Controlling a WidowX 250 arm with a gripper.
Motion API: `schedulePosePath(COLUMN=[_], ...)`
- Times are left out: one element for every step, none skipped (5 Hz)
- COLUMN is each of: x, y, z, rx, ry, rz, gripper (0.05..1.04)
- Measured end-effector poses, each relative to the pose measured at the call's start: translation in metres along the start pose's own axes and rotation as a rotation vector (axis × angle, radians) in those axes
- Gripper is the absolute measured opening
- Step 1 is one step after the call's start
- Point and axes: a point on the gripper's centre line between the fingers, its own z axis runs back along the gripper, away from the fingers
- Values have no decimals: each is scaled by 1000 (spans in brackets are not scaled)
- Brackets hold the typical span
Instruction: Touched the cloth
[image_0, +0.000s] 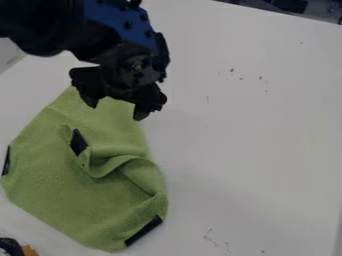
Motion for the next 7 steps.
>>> schedulePosePath(x=[25,37,61,93,117,123,115], y=[-5,1,13,24,35,41,47], z=[-15,-32,-55,-90,-113,-135,-147], rx=[-61,-84,-145,-210,-242,-249,-264], ry=[-43,-38,-15,33,51,90,129], rz=[-67,-68,-108,-170,-221,-253,-245], gripper=[1000,1000,1000,1000,1000,1000,1000])
